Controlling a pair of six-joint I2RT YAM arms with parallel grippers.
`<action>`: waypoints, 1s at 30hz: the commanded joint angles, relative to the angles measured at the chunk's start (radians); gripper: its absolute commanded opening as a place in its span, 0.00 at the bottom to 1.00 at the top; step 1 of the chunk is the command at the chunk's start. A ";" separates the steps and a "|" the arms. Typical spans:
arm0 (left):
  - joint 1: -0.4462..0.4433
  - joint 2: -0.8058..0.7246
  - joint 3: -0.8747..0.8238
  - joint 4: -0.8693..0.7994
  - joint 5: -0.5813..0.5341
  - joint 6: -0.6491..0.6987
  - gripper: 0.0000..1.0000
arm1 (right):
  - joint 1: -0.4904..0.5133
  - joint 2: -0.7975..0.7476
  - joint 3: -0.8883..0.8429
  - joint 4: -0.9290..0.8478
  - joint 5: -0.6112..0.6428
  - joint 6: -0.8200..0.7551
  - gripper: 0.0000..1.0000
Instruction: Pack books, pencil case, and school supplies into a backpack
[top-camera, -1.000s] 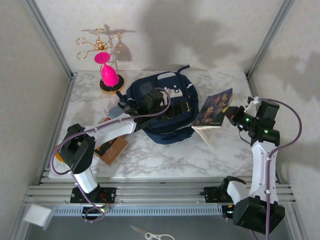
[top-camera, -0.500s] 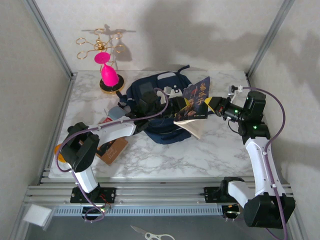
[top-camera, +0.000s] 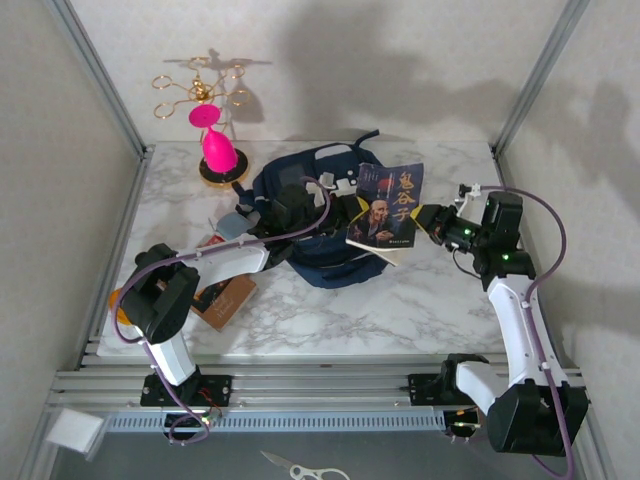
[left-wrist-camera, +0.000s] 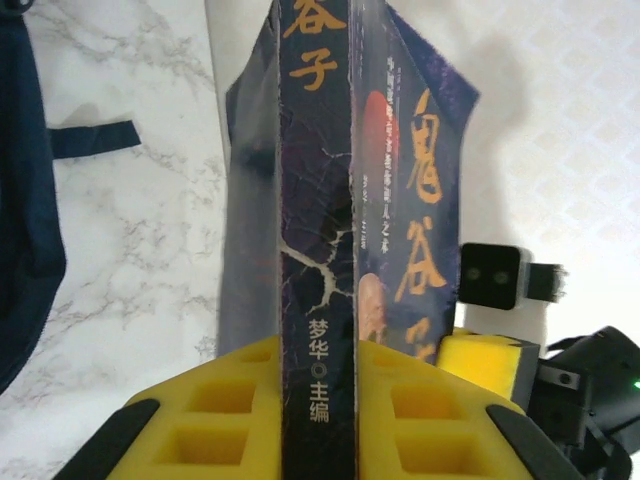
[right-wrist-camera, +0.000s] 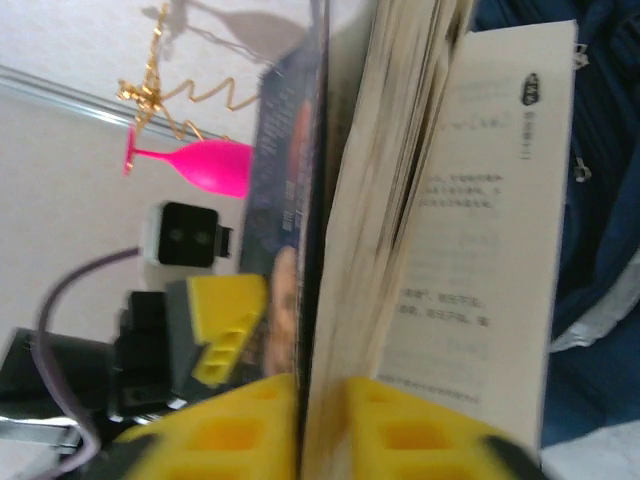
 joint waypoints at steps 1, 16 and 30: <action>-0.016 -0.053 0.013 0.176 0.056 -0.039 0.00 | 0.008 0.004 -0.014 -0.072 0.013 -0.074 0.50; -0.026 -0.021 0.002 0.335 0.013 -0.137 0.00 | -0.003 -0.076 -0.269 0.616 -0.303 0.423 0.98; -0.025 -0.055 0.032 0.072 -0.036 0.032 0.00 | -0.002 -0.115 -0.258 0.629 -0.290 0.432 0.65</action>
